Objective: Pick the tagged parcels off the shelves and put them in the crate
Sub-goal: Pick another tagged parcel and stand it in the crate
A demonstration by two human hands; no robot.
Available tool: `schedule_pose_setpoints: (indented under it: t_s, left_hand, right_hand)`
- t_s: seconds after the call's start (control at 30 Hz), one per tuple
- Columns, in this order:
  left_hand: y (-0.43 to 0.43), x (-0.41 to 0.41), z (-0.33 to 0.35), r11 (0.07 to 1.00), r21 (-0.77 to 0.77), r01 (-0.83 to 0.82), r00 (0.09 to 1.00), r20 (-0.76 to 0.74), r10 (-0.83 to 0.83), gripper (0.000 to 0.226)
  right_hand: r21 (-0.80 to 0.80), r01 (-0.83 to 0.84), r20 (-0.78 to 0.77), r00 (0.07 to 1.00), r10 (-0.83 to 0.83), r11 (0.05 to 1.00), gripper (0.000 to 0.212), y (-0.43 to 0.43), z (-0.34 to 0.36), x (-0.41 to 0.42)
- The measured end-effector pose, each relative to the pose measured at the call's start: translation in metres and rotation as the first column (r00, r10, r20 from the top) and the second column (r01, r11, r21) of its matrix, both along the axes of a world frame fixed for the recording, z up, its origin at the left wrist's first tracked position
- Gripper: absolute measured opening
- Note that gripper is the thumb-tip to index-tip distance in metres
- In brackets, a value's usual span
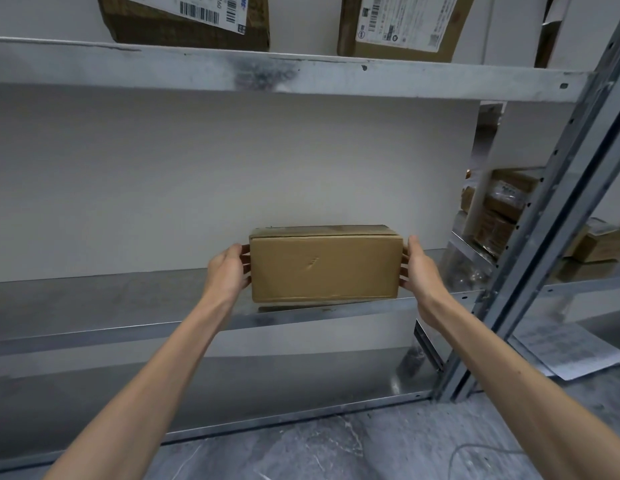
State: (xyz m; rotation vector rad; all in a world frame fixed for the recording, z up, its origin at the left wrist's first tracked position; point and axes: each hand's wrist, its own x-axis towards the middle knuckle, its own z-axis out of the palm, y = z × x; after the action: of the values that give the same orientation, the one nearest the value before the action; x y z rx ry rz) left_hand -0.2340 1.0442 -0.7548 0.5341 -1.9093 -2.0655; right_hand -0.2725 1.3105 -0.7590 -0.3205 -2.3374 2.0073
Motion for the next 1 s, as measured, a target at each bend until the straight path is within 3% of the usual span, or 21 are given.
schedule_pose_setpoints:
  t_s: [0.27,0.47,0.67,1.0]
  left_hand:
    - [-0.014,0.002,0.007,0.993,-0.116,-0.029,0.999,-0.018,0.027,0.034]
    - [-0.012,0.003,0.008,0.999,-0.029,-0.020,0.998,-0.059,0.018,0.026]
    - [-0.020,0.003,-0.001,0.998,-0.036,-0.059,0.996,-0.068,0.056,0.019]
    - [-0.018,0.017,-0.003,0.996,-0.088,0.023,0.999,-0.025,-0.026,0.034]
  right_hand:
    - [-0.106,0.027,-0.060,0.998,-0.033,0.994,0.058,0.004,0.001,-0.004]
    - [-0.120,0.043,-0.065,0.997,-0.051,0.992,0.056,0.004,-0.004,-0.005]
    - [-0.129,0.032,-0.068,0.997,-0.041,0.991,0.051,0.000,-0.005,-0.001]
    - [-0.079,-0.030,-0.079,0.997,0.024,0.996,0.054,-0.003,-0.006,0.008]
